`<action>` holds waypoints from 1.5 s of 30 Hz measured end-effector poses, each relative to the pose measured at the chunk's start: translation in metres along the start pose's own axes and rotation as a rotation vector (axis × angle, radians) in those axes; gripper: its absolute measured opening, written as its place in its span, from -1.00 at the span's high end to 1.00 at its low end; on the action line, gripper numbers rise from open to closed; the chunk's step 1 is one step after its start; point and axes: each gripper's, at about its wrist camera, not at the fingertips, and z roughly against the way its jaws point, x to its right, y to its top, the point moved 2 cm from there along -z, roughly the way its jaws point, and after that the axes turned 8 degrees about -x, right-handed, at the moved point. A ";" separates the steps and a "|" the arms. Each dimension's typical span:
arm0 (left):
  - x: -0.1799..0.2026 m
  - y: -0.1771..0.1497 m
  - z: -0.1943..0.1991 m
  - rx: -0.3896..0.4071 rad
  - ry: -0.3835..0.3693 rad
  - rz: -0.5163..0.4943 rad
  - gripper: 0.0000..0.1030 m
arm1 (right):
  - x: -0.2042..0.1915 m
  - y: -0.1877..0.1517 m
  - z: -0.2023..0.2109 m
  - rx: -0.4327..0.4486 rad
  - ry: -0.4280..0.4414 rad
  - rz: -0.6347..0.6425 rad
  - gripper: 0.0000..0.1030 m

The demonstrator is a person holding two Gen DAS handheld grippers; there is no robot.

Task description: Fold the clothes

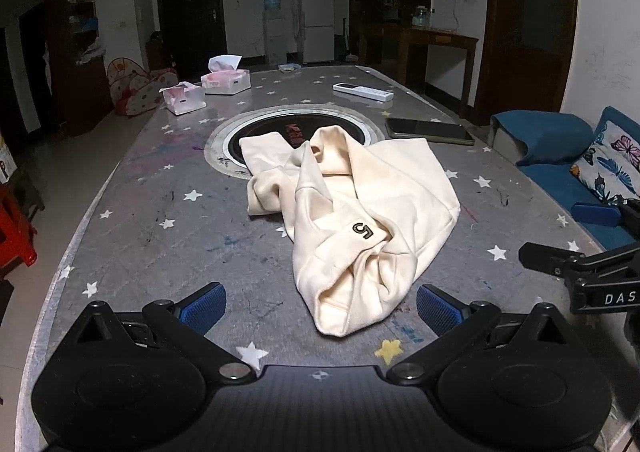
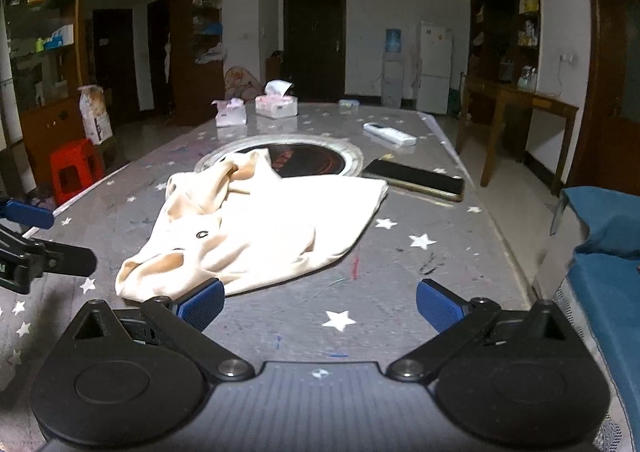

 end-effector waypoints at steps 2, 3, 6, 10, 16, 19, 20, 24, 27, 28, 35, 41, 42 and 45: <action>-0.002 0.005 -0.006 -0.007 0.009 0.002 -1.00 | -0.002 0.003 -0.005 -0.008 0.006 0.004 -1.00; -0.003 0.008 -0.009 -0.011 0.013 0.007 -1.00 | -0.003 0.005 -0.008 -0.012 0.010 0.006 -1.00; -0.009 0.016 -0.019 -0.021 0.022 0.028 -1.00 | -0.003 0.012 -0.013 -0.020 0.021 0.010 -1.00; -0.017 0.027 -0.029 -0.031 0.030 0.059 -1.00 | -0.002 0.024 -0.019 -0.028 0.032 0.012 -1.00; -0.023 0.042 -0.046 -0.039 0.048 0.082 -1.00 | -0.003 0.045 -0.029 -0.036 0.045 0.025 -1.00; -0.025 0.048 -0.052 -0.040 0.052 0.089 -1.00 | -0.005 0.055 -0.035 -0.036 0.047 0.037 -1.00; -0.025 0.050 -0.055 -0.042 0.050 0.091 -1.00 | -0.006 0.057 -0.038 -0.037 0.047 0.043 -0.99; -0.025 0.056 -0.064 -0.047 0.046 0.093 -1.00 | -0.010 0.067 -0.047 -0.044 0.046 0.062 -0.94; -0.025 0.059 -0.069 -0.052 0.041 0.093 -0.99 | -0.012 0.072 -0.055 -0.051 0.046 0.066 -0.92; -0.025 0.059 -0.070 -0.053 0.040 0.092 -0.99 | -0.013 0.074 -0.058 -0.053 0.048 0.068 -0.92; -0.025 0.061 -0.075 -0.058 0.050 0.093 -1.00 | -0.021 0.078 -0.068 -0.055 0.067 0.080 -0.92; -0.027 0.061 -0.077 -0.060 0.052 0.098 -1.00 | -0.023 0.079 -0.075 -0.064 0.074 0.071 -0.92; -0.027 0.060 -0.077 -0.060 0.052 0.099 -1.00 | -0.024 0.079 -0.076 -0.065 0.073 0.073 -0.92; -0.028 0.060 -0.077 -0.056 0.052 0.101 -1.00 | -0.026 0.080 -0.078 -0.066 0.071 0.078 -0.92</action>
